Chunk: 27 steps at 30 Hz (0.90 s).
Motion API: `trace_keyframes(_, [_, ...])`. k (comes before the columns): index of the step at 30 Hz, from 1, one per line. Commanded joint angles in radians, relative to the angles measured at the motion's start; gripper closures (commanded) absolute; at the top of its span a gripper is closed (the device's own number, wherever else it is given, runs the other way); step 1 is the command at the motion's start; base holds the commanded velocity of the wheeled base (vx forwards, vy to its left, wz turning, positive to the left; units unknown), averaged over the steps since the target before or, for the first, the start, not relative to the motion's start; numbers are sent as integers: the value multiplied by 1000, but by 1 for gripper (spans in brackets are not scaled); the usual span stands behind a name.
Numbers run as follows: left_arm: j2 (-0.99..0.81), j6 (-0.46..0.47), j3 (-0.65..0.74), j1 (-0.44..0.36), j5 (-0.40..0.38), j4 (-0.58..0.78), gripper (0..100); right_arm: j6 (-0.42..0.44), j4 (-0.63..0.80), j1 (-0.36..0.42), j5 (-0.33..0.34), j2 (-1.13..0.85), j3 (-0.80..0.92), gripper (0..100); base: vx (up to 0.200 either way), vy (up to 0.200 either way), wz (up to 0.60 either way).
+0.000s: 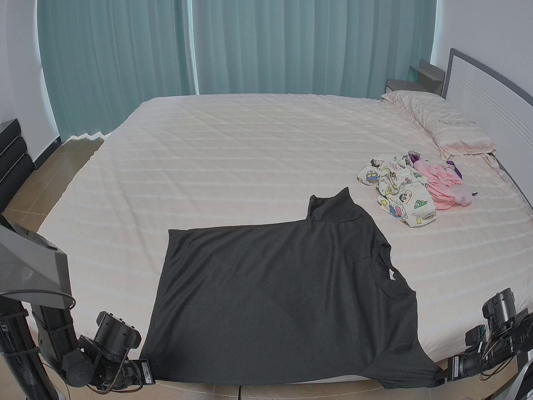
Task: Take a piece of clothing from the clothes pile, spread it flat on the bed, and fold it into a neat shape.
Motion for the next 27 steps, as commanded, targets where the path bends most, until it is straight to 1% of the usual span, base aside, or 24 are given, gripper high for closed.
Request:
trace_keyframes(1, [-54,1,15,-18,-1,36,100,-12,4,0,0,-9,18,100,0,0,0])
trace_keyframes(4, [-89,-1,15,-18,-2,50,100,-33,-5,-1,1,-4,18,100,0,0,0])
trace_keyframes(8, [-97,-4,7,-16,-2,45,100,-33,-13,-1,3,-15,2,100,0,0,0])
trace_keyframes(11, [-100,-9,-8,-9,-2,35,100,-24,-7,-10,9,-56,-68,100,0,0,0])
trace_keyframes(12, [-100,-9,-8,-9,-2,35,100,-24,-7,-10,9,-56,-68,100,0,0,0])
trace_keyframes(14, [-108,-7,-22,-2,1,5,100,-23,6,-10,11,-95,-125,100,0,0,0])
trace_keyframes(19, [-125,-7,-65,8,4,-8,100,-21,23,-12,3,-105,-189,100,0,0,0])
trace_keyframes(20, [-132,-7,-90,30,10,-8,100,-21,24,-13,1,-105,-222,100,0,0,0])
trace_keyframes(23, [-149,-7,-107,53,19,-8,100,-21,24,-13,1,-92,-260,100,0,0,0])
trace_keyframes(27, [-174,-7,-140,68,21,-5,100,-21,23,-13,1,-67,-295,100,0,0,0])
